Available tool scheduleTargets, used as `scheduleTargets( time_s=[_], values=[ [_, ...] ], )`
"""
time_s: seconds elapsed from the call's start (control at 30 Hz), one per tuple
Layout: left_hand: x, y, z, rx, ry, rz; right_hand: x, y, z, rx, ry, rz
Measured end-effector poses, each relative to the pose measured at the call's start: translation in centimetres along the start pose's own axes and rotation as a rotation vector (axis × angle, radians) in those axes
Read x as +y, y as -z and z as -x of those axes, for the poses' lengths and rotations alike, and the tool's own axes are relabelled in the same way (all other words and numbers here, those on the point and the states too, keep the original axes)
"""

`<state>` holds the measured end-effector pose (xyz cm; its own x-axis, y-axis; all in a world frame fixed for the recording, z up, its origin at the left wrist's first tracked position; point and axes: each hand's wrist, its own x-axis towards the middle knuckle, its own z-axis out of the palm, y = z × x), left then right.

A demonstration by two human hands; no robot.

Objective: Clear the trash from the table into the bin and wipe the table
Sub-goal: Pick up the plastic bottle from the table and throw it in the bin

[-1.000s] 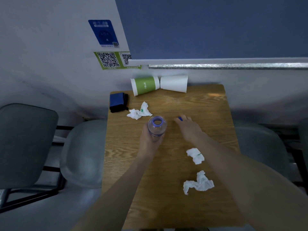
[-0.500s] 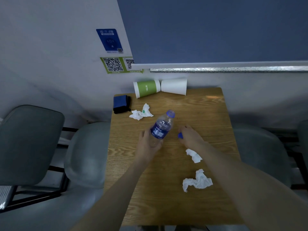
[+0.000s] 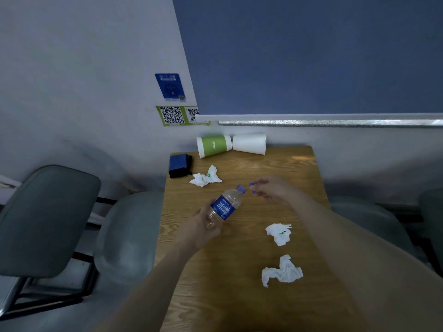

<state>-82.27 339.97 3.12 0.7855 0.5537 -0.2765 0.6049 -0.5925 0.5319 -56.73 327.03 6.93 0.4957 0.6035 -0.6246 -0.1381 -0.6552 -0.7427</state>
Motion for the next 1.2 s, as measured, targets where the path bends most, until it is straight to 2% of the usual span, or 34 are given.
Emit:
scheduleTargets(
  time_s=[0.2, 0.4, 0.5, 0.7, 0.97, 1.1, 1.2],
  values=[
    [0.6, 0.7, -0.4, 0.028, -0.065, -0.123, -0.7, 0.1, 0.0, -0.084, 0.039, 0.037],
    [1.1, 1.2, -0.4, 0.020, -0.119, -0.160, -1.0, 1.2, 0.7, -0.200, 0.002, -0.027],
    [1.1, 1.5, -0.2, 0.020, -0.137, -0.140, -1.2, 1.4, 0.9, -0.205, -0.009, -0.011],
    [1.3, 1.8, 0.0, 0.039, -0.172, -0.154, -1.3, 1.0, 1.1, -0.114, 0.061, 0.267],
    [1.6, 1.9, -0.1, 0.008, -0.205, -0.073, 0.1, -1.0, 2.8, 0.159, 0.424, 0.804],
    [1.8, 2.1, -0.1, 0.051, -0.248, -0.132, 0.3, -0.4, 3.5, 0.252, 0.509, 1.037],
    [1.9, 2.1, 0.0, 0.115, -0.279, -0.201, 0.4, -0.3, 3.6, 0.244, 0.490, 1.023]
  ],
)
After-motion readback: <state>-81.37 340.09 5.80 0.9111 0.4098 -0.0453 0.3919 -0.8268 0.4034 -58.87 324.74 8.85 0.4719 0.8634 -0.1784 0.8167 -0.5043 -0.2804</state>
